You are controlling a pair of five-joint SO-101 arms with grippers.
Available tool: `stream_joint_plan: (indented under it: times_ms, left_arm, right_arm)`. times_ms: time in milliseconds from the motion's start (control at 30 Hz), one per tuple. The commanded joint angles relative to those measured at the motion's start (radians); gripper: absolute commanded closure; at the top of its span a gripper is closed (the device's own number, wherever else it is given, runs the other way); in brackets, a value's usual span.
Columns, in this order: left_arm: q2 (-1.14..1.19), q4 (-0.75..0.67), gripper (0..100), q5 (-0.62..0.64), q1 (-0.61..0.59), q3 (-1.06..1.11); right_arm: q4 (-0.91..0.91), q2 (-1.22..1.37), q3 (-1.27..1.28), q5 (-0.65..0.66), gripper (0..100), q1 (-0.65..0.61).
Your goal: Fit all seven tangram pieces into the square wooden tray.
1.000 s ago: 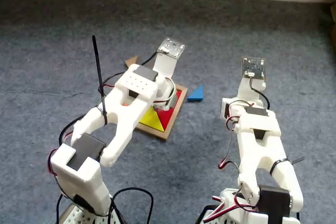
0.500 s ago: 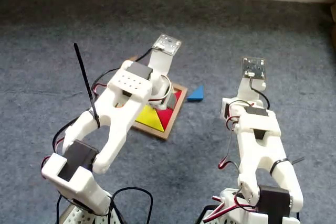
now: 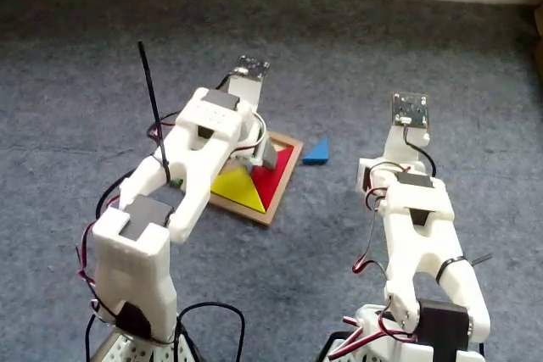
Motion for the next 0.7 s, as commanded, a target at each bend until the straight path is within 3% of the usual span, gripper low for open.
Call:
stream_joint_plan:
  times_ms: [0,233,433,667]
  left_arm:
    - [0.008,-0.008,70,0.035,-0.012,-0.067]
    - [0.018,-0.049,79,0.037,-0.013,-0.070]
    - [0.019,-0.083,78,0.040,-0.018,-0.070]
    - [0.016,-0.080,78,0.130,-0.051,-0.070]
  right_arm:
    - [-0.022,-0.045,-0.010,-0.003,98.8,-0.007]
    - [-0.022,-0.045,-0.010,-0.003,98.8,-0.007]
    - [-0.022,-0.045,-0.010,-0.003,98.8,-0.007]
    - [-0.022,-0.045,-0.010,-0.003,98.8,-0.007]
